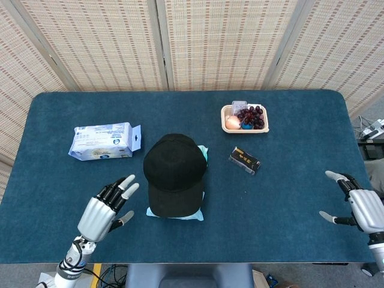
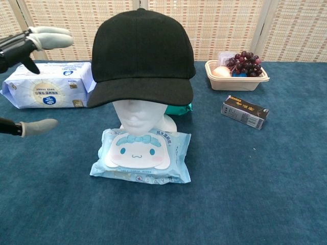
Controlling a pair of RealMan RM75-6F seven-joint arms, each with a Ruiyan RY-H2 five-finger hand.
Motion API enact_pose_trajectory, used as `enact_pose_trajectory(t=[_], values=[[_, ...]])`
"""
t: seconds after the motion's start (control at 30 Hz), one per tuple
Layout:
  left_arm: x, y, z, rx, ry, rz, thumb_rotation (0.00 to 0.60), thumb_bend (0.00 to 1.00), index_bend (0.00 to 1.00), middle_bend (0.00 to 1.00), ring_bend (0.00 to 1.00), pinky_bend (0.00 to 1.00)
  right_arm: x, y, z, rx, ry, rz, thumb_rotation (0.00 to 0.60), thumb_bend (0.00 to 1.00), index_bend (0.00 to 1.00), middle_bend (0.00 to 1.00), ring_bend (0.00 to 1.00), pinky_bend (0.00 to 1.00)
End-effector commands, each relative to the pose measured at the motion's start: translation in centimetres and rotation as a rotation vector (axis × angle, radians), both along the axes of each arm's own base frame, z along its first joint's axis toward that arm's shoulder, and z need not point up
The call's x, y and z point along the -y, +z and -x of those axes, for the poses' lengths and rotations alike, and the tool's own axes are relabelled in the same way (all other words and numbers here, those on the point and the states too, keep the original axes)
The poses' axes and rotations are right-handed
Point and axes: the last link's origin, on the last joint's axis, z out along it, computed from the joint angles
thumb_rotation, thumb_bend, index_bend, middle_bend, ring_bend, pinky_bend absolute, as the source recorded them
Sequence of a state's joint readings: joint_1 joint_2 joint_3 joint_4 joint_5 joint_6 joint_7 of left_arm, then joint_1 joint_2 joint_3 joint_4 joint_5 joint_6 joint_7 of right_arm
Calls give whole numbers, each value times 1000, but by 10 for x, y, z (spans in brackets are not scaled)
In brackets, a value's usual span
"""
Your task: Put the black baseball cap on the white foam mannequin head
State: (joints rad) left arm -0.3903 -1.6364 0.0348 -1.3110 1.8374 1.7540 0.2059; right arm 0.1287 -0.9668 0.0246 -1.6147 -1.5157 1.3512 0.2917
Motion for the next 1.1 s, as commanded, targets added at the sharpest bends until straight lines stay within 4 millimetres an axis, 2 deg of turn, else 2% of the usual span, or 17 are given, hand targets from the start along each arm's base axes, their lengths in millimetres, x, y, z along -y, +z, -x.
enact_pose_trajectory(t=[0.03,0.37,0.53,0.83,1.1], values=[[3,16,12,12,75,-30,600,133,59,70,148,331,0,-2,-1,-5,0,-5,600,0,163,221,142,483],[14,46,45,-44,237,-46,600,133,46,69,144,322,1,-6,-2,-20,-1,-12,600,0,163,221,142,483],[17,57,59,-94,384,-18,600,133,77,28,111,311,1,-8,-3,-26,-2,-17,600,0,162,221,142,483],[26,83,65,-89,532,-12,600,133,182,44,121,309,2,-12,-4,-40,-2,-28,600,0,163,221,142,483],[39,99,73,-74,619,-43,600,133,217,63,132,309,2,-16,-6,-56,1,-38,600,0,162,221,142,483]])
